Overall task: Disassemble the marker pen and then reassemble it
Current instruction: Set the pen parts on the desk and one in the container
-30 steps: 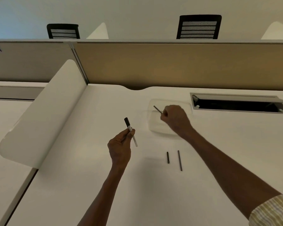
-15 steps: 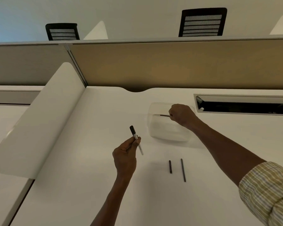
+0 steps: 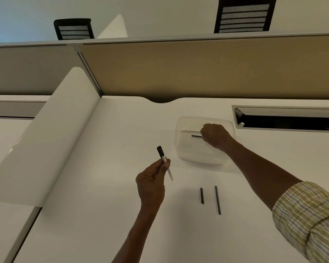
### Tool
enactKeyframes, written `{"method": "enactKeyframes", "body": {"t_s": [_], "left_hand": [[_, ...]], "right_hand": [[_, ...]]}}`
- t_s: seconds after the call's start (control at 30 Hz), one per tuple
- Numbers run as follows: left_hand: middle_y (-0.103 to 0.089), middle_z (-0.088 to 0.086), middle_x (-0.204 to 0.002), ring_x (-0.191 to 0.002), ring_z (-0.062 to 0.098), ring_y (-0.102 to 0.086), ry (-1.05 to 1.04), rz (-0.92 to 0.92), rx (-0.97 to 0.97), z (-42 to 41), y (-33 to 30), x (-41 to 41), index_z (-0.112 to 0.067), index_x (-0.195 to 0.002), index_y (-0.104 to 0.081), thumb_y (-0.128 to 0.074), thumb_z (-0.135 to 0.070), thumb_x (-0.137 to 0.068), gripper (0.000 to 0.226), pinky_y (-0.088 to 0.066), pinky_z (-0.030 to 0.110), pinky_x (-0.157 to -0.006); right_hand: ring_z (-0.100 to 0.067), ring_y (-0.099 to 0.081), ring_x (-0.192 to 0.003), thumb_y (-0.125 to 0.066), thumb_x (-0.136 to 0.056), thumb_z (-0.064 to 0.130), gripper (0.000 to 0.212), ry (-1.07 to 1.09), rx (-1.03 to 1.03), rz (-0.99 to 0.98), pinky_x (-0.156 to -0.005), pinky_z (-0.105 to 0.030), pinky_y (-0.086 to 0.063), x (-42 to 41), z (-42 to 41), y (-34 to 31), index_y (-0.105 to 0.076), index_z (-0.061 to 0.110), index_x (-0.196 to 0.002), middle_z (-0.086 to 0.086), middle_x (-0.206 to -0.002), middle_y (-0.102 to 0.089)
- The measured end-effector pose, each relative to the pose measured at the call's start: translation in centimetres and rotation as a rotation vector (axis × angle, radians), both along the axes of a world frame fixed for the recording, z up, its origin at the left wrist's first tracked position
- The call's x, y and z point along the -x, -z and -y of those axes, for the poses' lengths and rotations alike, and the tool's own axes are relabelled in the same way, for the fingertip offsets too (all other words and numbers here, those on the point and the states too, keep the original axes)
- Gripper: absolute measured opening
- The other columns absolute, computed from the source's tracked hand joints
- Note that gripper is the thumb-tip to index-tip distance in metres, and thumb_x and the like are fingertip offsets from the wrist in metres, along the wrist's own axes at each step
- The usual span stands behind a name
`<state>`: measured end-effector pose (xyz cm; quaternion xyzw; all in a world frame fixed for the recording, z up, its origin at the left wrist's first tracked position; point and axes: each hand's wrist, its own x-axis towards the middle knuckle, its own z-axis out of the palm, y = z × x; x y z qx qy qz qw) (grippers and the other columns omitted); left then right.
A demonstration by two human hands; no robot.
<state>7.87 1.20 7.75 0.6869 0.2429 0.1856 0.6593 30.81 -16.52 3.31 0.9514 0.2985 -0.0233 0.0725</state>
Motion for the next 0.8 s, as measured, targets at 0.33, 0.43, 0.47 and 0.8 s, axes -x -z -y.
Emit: {"method": "enactKeyframes", "body": {"t_s": [0.33, 0.43, 0.47, 0.8], "left_hand": [[-0.077, -0.007, -0.096, -0.097, 0.008, -0.071, 0.017, 0.01, -0.002, -0.1, 0.0, 0.0, -0.016, -0.101, -0.077, -0.072, -0.013, -0.085, 0.017, -0.051, 0.023, -0.084], [-0.077, -0.005, -0.096, -0.098, 0.012, -0.071, 0.021, 0.029, 0.006, 0.0, -0.4, 0.2, -0.015, -0.101, -0.077, -0.072, -0.012, -0.085, 0.017, -0.053, 0.035, -0.09], [-0.077, -0.005, -0.096, -0.098, 0.012, -0.071, 0.024, 0.032, 0.006, 0.1, -0.5, 0.3, -0.015, -0.101, -0.077, -0.072, -0.012, -0.085, 0.017, -0.054, 0.038, -0.091], [-0.077, 0.003, -0.095, -0.092, 0.021, -0.072, 0.033, 0.079, 0.126, 1.1, -2.0, 2.1, -0.008, -0.101, -0.076, -0.072, -0.01, -0.085, 0.017, -0.057, 0.047, -0.087]], "right_hand": [[-0.031, -0.06, -0.084, -0.053, -0.092, 0.024, 0.022, 0.126, -0.227, -0.036, -0.062, -0.034, -0.039, 0.8, 0.1, -1.7, -0.063, 0.008, -0.08, -0.009, -0.087, -0.059], [-0.027, -0.058, -0.075, -0.054, -0.091, 0.027, 0.03, 0.238, -0.381, -0.027, -0.06, -0.03, -0.033, 1.7, 0.3, -3.8, -0.059, 0.009, -0.068, -0.003, -0.076, -0.053], [-0.026, -0.057, -0.075, -0.055, -0.091, 0.028, 0.03, 0.26, -0.434, -0.008, -0.06, -0.03, -0.034, 2.2, 0.5, -4.5, -0.061, 0.01, -0.069, -0.003, -0.076, -0.055], [-0.023, -0.062, -0.072, -0.064, -0.086, 0.031, 0.022, 0.397, -0.818, 0.114, -0.061, -0.032, -0.05, 11.3, 3.7, -6.2, -0.07, 0.015, -0.074, -0.004, -0.074, -0.066]]}}
